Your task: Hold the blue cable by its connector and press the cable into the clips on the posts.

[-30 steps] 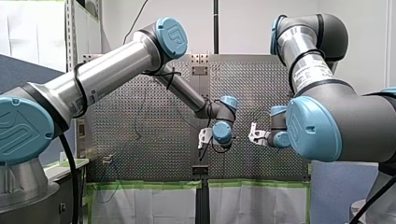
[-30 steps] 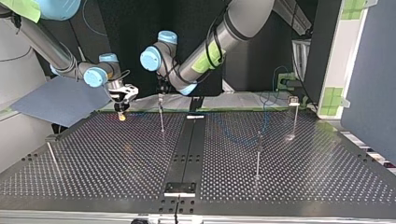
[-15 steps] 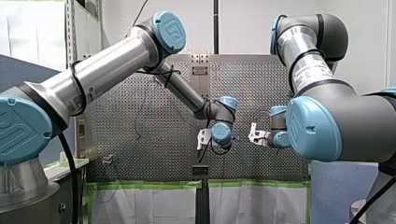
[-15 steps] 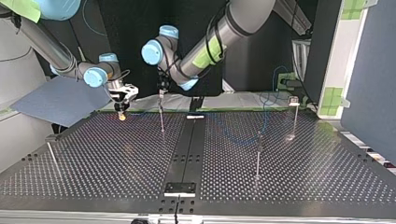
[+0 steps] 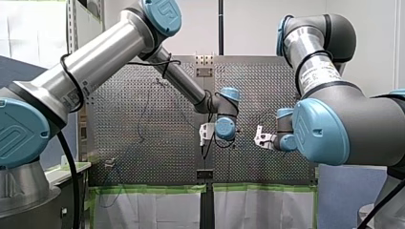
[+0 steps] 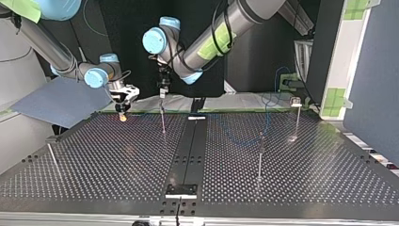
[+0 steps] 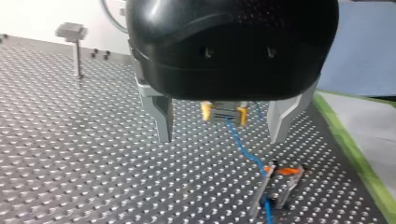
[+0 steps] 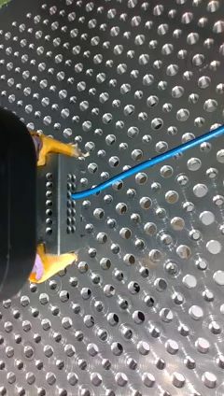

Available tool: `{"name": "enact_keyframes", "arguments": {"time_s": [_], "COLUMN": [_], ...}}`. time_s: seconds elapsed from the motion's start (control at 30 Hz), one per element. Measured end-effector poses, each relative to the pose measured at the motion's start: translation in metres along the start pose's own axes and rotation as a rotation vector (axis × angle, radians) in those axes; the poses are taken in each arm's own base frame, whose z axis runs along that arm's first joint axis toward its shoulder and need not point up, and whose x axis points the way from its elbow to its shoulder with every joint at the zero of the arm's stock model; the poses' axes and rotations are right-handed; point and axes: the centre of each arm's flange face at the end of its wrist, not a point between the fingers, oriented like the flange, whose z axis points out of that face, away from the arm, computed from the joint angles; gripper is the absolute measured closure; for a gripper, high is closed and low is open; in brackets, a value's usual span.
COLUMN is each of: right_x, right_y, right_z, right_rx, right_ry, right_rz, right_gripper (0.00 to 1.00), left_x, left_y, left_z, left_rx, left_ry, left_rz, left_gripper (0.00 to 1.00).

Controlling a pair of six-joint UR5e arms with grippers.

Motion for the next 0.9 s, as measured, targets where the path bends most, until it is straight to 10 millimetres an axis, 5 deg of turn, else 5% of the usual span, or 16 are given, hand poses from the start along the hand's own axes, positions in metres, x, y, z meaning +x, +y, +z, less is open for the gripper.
{"name": "enact_keyframes", "arguments": {"time_s": [0.9], "right_x": [-0.001], "right_y": [0.001], "right_z": [-0.001], "right_rx": [-0.004], "right_ry": [-0.011], "right_rz": [0.003], "right_gripper": [1.00], "left_x": [-0.072], "left_y": [0.033], "left_z": [-0.069], "left_rx": [-0.053], "left_ry": [-0.207], "left_rz": [-0.315], "left_gripper": [0.00]}}
